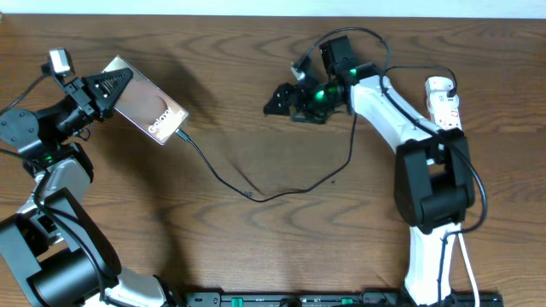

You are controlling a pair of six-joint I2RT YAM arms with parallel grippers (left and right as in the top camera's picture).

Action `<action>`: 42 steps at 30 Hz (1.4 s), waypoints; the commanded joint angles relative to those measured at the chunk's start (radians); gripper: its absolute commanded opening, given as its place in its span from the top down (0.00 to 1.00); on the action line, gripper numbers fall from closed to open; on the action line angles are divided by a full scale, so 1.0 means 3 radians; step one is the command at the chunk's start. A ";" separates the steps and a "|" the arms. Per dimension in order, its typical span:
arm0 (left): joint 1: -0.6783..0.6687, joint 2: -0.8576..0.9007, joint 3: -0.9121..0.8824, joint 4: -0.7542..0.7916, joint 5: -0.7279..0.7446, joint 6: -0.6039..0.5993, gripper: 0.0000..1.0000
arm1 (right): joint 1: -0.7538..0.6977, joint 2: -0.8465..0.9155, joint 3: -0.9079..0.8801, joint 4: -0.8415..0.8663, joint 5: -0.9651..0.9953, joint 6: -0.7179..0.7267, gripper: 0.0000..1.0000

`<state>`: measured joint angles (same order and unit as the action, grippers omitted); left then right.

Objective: Plug charger to phone and switch on socket
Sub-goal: 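Open the right gripper and pull it up away from the phone, then lower the phone with the left gripper onto the table at left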

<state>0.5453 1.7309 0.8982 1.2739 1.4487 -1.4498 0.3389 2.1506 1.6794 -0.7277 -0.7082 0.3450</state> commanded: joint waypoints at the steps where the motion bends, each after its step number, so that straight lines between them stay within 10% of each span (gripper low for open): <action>1: 0.0018 -0.0052 0.0072 -0.0261 0.0023 0.0348 0.93 | 0.0047 -0.0469 0.0184 -0.0273 0.1413 -0.0220 0.01; 10: 0.0018 -0.0046 -0.0043 -0.2405 -0.0347 0.1928 0.93 | 0.0290 -0.0786 0.0183 -0.0558 0.2242 -0.0109 0.04; 17: 0.0017 -0.0043 -0.0046 -0.4420 -0.1874 0.2889 0.93 | 0.0397 -0.0786 0.0183 -0.0722 0.2351 -0.0062 0.04; 42: -0.0253 -0.0039 -0.0086 -0.5278 -0.3241 0.2937 0.93 | 0.0445 -0.0785 0.0179 -0.0734 0.2352 -0.0003 0.01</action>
<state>0.4938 1.7306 0.8719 -0.3073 0.5449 -0.5980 0.4625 1.9121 1.7283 -0.9459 -0.0177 0.3298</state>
